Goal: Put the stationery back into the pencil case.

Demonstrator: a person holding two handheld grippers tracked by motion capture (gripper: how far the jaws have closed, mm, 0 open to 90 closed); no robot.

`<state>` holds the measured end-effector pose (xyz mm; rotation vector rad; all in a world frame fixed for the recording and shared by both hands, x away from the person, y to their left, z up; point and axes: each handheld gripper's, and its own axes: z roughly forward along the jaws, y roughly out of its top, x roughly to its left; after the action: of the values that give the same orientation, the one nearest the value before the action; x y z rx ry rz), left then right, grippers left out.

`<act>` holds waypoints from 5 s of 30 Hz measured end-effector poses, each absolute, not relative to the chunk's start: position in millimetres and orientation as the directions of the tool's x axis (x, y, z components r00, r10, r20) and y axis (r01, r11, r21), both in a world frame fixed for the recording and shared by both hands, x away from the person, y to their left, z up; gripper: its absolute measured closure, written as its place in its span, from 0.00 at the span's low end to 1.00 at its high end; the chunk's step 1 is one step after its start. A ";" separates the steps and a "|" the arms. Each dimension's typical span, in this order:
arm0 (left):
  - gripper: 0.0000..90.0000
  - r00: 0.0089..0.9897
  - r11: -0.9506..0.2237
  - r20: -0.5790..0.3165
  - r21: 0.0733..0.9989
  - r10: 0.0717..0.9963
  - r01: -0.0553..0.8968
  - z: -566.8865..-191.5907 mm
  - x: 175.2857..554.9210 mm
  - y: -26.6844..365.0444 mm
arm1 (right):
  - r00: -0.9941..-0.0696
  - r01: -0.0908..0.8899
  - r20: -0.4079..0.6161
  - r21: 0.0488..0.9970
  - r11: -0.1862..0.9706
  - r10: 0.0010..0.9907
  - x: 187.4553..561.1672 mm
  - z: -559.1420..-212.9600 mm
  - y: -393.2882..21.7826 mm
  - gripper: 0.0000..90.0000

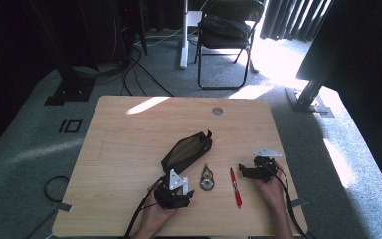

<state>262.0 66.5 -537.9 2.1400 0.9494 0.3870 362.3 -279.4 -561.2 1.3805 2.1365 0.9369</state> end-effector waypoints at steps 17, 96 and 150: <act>0.63 0.658 -0.474 -0.006 0.687 0.753 0.550 -545.0 265.2 79.8 | -0.413 0.622 0.007 0.733 0.277 0.910 362.3 -561.2 -279.4 0.13; 0.79 0.759 -0.484 0.000 0.770 0.651 0.416 -485.7 261.8 110.7 | -0.413 0.622 0.007 0.733 0.277 0.911 362.3 -561.2 -279.4 0.13; 0.79 0.744 -0.377 -0.001 0.861 0.668 0.340 -441.4 288.5 116.4 | -0.413 0.622 0.007 0.733 0.277 0.911 362.3 -561.2 -279.3 0.13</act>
<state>288.5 116.4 -441.4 1.9926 0.7640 0.4352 362.3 -279.3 -561.2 1.3811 2.1361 0.9369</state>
